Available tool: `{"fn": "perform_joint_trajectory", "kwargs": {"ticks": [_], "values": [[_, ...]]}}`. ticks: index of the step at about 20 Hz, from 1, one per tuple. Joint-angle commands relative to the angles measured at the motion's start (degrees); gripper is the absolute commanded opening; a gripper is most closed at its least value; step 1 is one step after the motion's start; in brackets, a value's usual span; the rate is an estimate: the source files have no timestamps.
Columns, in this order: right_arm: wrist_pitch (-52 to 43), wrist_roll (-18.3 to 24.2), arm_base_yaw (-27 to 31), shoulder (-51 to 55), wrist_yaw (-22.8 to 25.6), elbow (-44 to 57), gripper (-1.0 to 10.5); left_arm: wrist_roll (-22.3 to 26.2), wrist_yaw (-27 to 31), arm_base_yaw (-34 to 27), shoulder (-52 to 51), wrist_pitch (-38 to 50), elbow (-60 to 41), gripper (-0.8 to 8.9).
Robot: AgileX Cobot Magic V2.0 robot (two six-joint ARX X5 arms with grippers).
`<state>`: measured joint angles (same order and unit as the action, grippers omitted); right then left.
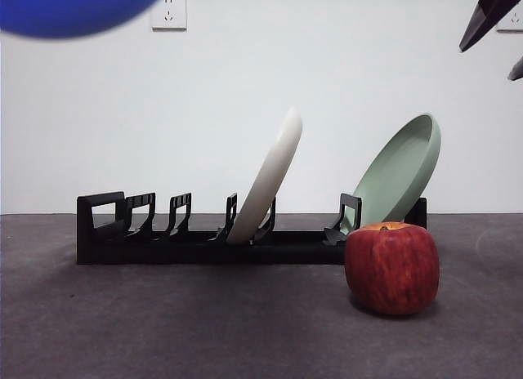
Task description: Take the blue plate from the plate rack,put the plate on the table,take the apple from the table,put the apple in the plate
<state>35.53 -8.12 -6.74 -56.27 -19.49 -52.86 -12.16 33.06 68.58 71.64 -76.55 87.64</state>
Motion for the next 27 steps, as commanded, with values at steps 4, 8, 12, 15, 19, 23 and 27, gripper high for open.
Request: {"fn": "perform_joint_trajectory", "kwargs": {"ticks": [4, 8, 12, 15, 19, 23, 27], "values": [[-0.2, 0.1, -0.1, -0.1, 0.1, -0.2, 3.2, -6.2, 2.6, 6.4, 0.2, 18.3, -20.8, -0.08], [-0.2, 0.0, -0.1, -0.1, 0.1, -0.2, 3.2, -4.0, 2.3, 5.2, 3.6, 32.3, -31.6, -0.08], [0.2, 0.0, -0.1, -0.1, 0.1, -0.2, 3.2, 0.7, -2.9, 3.1, 10.1, 41.2, -34.4, -0.08], [1.1, 0.0, -0.1, -0.1, 0.1, -0.2, 3.2, 3.8, -3.6, 2.2, 14.9, 47.6, -34.4, -0.08], [3.0, 0.0, -0.1, -0.1, 0.1, -0.2, 3.2, 6.7, -11.1, -0.5, 18.3, 51.1, -34.4, 0.00], [5.5, 0.1, -0.1, -0.1, 0.0, -0.2, 3.2, 8.0, -13.8, -2.4, 18.0, 50.5, -34.3, 4.21], [7.5, 0.1, -1.2, -0.1, -0.2, -0.2, 3.2, 7.9, -12.7, -2.9, 16.9, 46.5, -31.4, 4.62]]}}
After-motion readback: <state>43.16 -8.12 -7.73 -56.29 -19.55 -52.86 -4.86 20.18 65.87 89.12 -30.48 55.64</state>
